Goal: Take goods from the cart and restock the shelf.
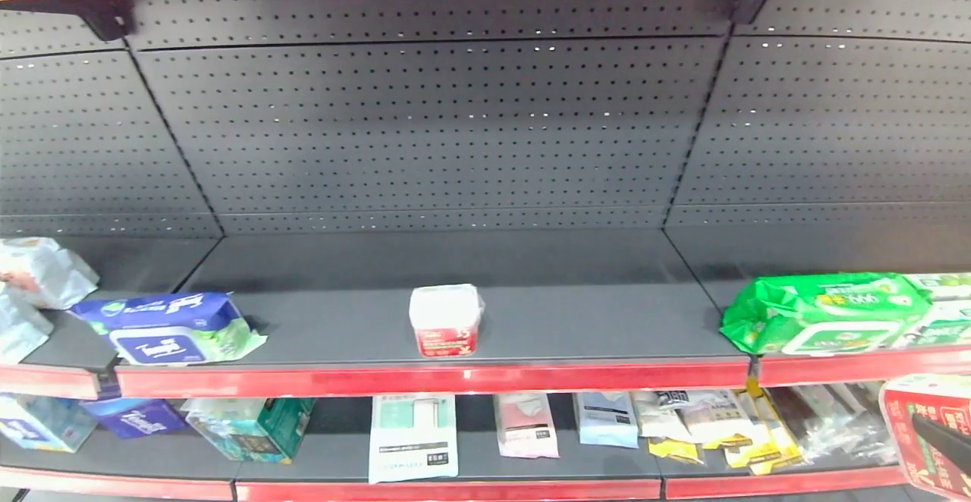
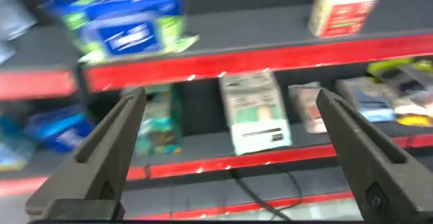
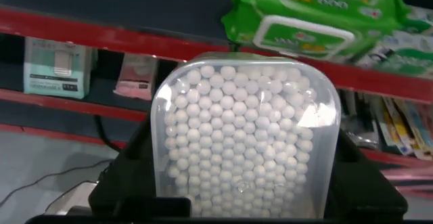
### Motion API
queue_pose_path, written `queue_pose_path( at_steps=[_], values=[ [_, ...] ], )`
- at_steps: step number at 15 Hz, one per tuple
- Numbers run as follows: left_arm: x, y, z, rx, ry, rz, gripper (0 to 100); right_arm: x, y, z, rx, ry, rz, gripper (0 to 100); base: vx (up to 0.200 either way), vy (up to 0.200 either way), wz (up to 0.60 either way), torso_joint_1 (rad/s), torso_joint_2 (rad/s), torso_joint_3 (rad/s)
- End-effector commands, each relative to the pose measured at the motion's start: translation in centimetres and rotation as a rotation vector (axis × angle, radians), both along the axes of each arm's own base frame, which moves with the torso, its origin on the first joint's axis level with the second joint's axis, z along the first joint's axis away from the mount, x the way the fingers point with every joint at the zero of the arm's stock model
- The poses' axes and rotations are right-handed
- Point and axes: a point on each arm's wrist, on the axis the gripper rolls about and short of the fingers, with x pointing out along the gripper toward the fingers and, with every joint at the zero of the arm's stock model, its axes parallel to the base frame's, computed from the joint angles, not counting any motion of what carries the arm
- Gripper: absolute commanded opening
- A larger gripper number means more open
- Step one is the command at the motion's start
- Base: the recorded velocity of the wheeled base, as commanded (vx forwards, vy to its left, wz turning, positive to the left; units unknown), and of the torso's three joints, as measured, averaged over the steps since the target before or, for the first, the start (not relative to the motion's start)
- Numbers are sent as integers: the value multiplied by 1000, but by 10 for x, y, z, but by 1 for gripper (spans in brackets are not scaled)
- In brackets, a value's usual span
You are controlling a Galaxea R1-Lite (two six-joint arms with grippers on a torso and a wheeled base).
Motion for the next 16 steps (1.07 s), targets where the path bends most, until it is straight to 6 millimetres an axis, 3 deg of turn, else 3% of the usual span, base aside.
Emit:
queue_pose_path(
  at_steps=[1, 4, 6, 10, 12, 16],
  values=[
    [0, 0, 0, 1, -1, 0, 100, 1, 0, 0, -1, 5, 1, 0, 0, 0, 600, -2, 2, 7],
    [0, 0, 0, 1, -1, 0, 100, 5, 0, 2, 2, -9, 8, 0, 0, 0, 600, 1, 2, 1],
    [0, 0, -1, -2, 0, -15, 100, 17, 3, 8, 24, -23, 74, 0, 0, 0, 0, 0, 0, 0],
    [8, -2, -4, -33, -97, -57, 100, 82, 7, 12, 18, -4, 142, 0, 0, 0, 0, 0, 0, 0],
    [9, 1, -4, -52, -115, 59, 100, 113, 10, 11, 27, 17, 168, 0, 0, 0, 0, 0, 0, 0],
    [10, -1, -4, -40, -97, 194, 100, 130, 13, 7, 42, 54, 207, 0, 0, 0, 0, 0, 0, 0]
  ],
)
